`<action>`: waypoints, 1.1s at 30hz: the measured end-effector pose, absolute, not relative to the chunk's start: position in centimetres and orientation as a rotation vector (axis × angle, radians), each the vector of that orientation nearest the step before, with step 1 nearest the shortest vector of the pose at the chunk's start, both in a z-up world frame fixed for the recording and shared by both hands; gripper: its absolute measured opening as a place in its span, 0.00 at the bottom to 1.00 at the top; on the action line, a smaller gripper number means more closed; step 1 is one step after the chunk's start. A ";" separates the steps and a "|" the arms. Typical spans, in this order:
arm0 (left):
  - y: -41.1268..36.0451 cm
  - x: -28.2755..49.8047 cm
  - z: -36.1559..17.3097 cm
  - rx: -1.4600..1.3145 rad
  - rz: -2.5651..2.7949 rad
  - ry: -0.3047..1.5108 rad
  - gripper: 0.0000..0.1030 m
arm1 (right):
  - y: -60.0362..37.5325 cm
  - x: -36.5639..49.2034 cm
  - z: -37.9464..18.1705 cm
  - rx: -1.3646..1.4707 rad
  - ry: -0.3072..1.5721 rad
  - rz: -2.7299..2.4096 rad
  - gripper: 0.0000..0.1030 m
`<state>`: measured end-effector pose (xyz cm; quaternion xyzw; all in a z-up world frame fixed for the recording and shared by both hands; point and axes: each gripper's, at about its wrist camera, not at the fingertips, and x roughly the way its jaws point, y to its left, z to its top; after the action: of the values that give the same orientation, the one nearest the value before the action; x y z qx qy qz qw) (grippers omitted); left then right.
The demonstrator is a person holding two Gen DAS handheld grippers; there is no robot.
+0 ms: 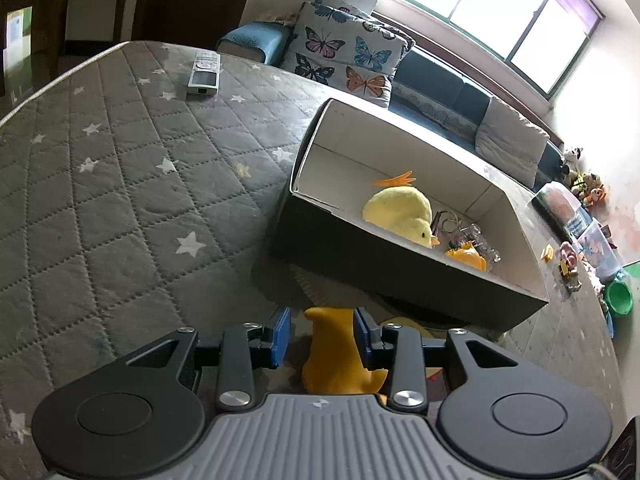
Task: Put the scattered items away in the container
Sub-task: 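Close both grippers together on the large yellow rubber duck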
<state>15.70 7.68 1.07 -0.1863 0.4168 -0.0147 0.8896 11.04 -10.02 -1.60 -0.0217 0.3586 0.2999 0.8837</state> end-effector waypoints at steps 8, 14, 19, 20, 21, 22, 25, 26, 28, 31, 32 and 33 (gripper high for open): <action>7.8 16.8 0.3 -0.426 -0.016 0.882 0.36 | -10.1 11.2 -1.9 -0.030 0.750 0.634 0.50; 8.0 17.6 -0.2 -0.474 -0.036 0.900 0.37 | -10.0 11.3 -2.0 -0.027 0.751 0.639 0.49; 8.0 18.3 -0.4 -0.465 -0.080 0.937 0.38 | -10.2 11.6 -2.2 -0.024 0.762 0.653 0.46; 8.0 18.4 -0.5 -0.465 -0.084 0.941 0.39 | -10.2 11.6 -2.3 -0.023 0.762 0.656 0.46; 8.1 18.6 -0.5 -0.465 -0.089 0.945 0.40 | -10.2 11.6 -2.3 -0.022 0.763 0.658 0.46; 8.2 18.7 -0.6 -0.472 -0.092 0.951 0.40 | -10.2 11.7 -2.3 -0.021 0.765 0.661 0.46; 8.1 19.1 -0.9 -0.479 -0.105 0.962 0.40 | -10.2 11.9 -2.3 -0.011 0.770 0.667 0.48; 8.0 19.2 -1.0 -0.480 -0.110 0.966 0.39 | -10.2 12.0 -2.3 -0.010 0.771 0.668 0.48; 7.9 19.5 -1.4 -0.486 -0.122 0.982 0.41 | -10.0 12.0 -2.4 -0.014 0.769 0.668 0.48; 8.0 19.8 -1.8 -0.502 -0.140 0.994 0.41 | -10.0 12.1 -2.4 -0.014 0.767 0.667 0.48; 8.1 19.9 -1.8 -0.504 -0.145 0.996 0.41 | -10.1 12.1 -2.4 -0.012 0.768 0.668 0.48; 8.2 19.9 -1.9 -0.508 -0.151 0.997 0.41 | -10.1 12.1 -2.4 -0.013 0.769 0.669 0.48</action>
<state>19.92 8.16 -1.92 -0.2406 0.4727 -0.0716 0.8447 12.10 -10.06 -2.39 -0.0063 0.3681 0.3203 0.8729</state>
